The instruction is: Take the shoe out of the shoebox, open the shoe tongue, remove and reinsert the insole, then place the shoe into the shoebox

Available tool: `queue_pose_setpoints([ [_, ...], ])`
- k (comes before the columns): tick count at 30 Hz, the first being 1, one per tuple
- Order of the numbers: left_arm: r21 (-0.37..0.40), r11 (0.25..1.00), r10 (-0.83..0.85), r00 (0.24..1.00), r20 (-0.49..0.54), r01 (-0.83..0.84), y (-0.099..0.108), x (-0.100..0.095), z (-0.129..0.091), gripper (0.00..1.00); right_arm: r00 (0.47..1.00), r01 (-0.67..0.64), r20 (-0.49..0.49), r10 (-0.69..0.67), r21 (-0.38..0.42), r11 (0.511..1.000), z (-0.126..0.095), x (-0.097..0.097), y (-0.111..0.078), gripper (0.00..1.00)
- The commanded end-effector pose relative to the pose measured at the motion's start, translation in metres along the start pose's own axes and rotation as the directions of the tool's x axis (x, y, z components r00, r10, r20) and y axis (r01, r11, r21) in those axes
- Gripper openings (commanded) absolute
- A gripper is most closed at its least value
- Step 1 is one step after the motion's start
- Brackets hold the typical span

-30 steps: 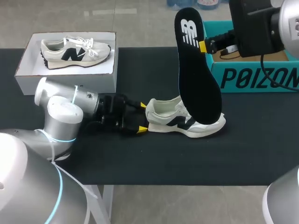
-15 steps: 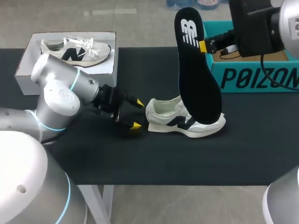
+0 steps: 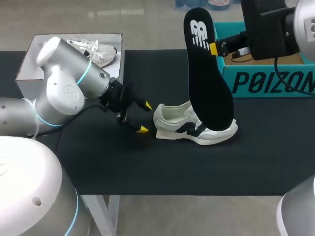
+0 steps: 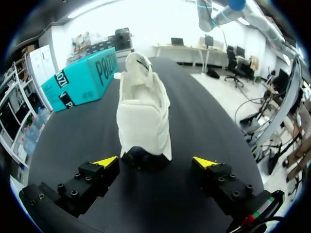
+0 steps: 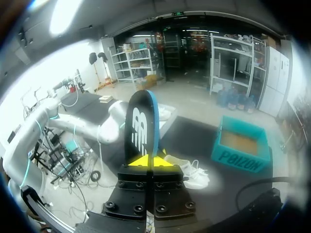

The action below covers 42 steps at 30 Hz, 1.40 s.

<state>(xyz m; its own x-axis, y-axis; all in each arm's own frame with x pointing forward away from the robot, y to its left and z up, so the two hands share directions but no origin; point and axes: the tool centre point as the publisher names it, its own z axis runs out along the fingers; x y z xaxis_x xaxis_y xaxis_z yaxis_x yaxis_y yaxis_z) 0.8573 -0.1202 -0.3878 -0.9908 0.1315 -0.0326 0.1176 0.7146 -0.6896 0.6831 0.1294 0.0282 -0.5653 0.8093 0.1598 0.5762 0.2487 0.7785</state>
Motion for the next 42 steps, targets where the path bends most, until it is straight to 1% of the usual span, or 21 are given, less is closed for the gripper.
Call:
queue_pose_setpoints([
  [1,-0.121,0.993,0.001,1.000,-0.017,-0.003,-0.008,0.000,-0.004,1.00,1.000,-0.001,0.001,0.001,0.007,1.000,0.003,0.001,0.004,0.00],
  [6,-0.165,0.986,0.011,1.000,-0.029,-0.016,-0.012,0.002,-0.008,1.00,1.000,-0.001,0.001,0.001,0.007,1.000,0.003,0.001,0.004,0.00],
  [13,-0.250,0.967,0.032,0.998,-0.048,-0.043,-0.019,0.006,-0.020,1.00,1.000,-0.001,0.001,0.001,0.007,1.000,0.003,0.001,0.004,0.00],
  [15,-0.251,0.967,0.033,0.998,-0.050,-0.045,-0.022,0.007,-0.024,1.00,1.000,-0.001,0.001,0.001,0.007,1.000,0.003,0.001,0.004,0.00],
  [16,-0.269,0.962,0.042,0.998,-0.048,-0.054,-0.024,0.007,-0.027,1.00,1.000,-0.001,0.001,0.001,0.007,1.000,0.003,0.001,0.004,0.00],
  [19,-0.275,0.960,0.048,0.998,-0.043,-0.058,-0.029,0.005,-0.035,1.00,1.000,-0.001,0.001,0.001,0.007,1.000,0.003,0.001,0.004,0.00],
  [21,-0.293,0.954,0.057,0.997,-0.042,-0.067,-0.032,0.005,-0.039,1.00,1.000,-0.001,0.001,0.001,0.007,1.000,0.003,0.001,0.004,0.00],
  [28,-0.342,0.936,0.069,0.996,-0.058,-0.085,-0.041,0.006,-0.045,1.00,1.000,-0.001,0.001,0.001,0.007,1.000,0.003,0.001,0.004,0.00],
  [32,-0.349,0.933,0.071,0.996,-0.059,-0.087,-0.045,0.005,-0.046,1.00,1.000,-0.001,0.001,0.001,0.007,1.000,0.003,0.001,0.004,0.00],
  [35,-0.369,0.927,0.065,0.998,-0.022,-0.069,-0.048,0.002,-0.045,1.00,1.000,-0.001,0.001,0.001,0.007,1.000,0.003,0.001,0.004,0.00],
  [42,-0.369,0.927,0.065,0.998,-0.022,-0.069,-0.048,0.002,-0.045,1.00,1.000,-0.001,0.001,0.001,0.007,1.000,0.003,0.001,0.004,0.00],
])
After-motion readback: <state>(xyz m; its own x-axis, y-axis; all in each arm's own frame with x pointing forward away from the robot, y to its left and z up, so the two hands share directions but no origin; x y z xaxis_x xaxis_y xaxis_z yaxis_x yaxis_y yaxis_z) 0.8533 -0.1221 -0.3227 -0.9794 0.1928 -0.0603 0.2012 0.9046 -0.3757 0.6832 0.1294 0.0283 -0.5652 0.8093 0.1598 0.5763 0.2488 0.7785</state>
